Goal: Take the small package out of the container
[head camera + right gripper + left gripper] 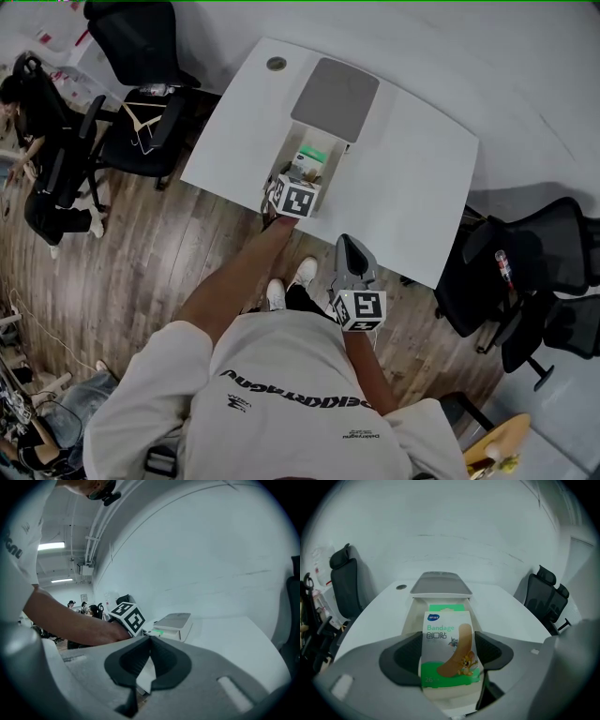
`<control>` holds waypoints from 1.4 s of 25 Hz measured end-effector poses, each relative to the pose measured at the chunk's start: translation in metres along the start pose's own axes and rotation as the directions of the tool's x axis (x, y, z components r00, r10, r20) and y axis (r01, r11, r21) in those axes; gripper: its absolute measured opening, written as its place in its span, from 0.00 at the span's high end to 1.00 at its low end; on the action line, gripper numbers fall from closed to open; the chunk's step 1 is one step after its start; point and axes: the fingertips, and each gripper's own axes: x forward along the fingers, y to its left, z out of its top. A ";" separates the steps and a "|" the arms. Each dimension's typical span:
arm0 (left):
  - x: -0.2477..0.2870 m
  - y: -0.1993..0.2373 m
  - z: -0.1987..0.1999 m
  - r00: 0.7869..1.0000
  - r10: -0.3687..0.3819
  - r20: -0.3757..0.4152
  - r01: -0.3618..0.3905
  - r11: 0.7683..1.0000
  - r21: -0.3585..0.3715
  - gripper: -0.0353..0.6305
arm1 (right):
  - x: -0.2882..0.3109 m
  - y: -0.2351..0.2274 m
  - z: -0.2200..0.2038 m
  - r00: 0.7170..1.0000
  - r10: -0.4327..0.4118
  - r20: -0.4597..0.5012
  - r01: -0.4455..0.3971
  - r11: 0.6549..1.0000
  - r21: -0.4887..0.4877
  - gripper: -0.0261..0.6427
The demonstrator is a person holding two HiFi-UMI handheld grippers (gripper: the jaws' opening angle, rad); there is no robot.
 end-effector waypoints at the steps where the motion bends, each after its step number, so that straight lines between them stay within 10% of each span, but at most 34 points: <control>1: -0.004 -0.001 -0.002 1.000 -0.001 0.008 0.001 1.000 -0.001 0.41 | -0.002 0.002 0.000 1.000 0.000 0.003 0.000 1.000 -0.001 0.96; 35: -0.108 -0.031 0.004 0.960 -0.091 0.266 0.090 0.996 0.017 0.41 | -0.032 0.026 0.021 0.995 -0.030 0.096 0.030 1.000 -0.004 0.96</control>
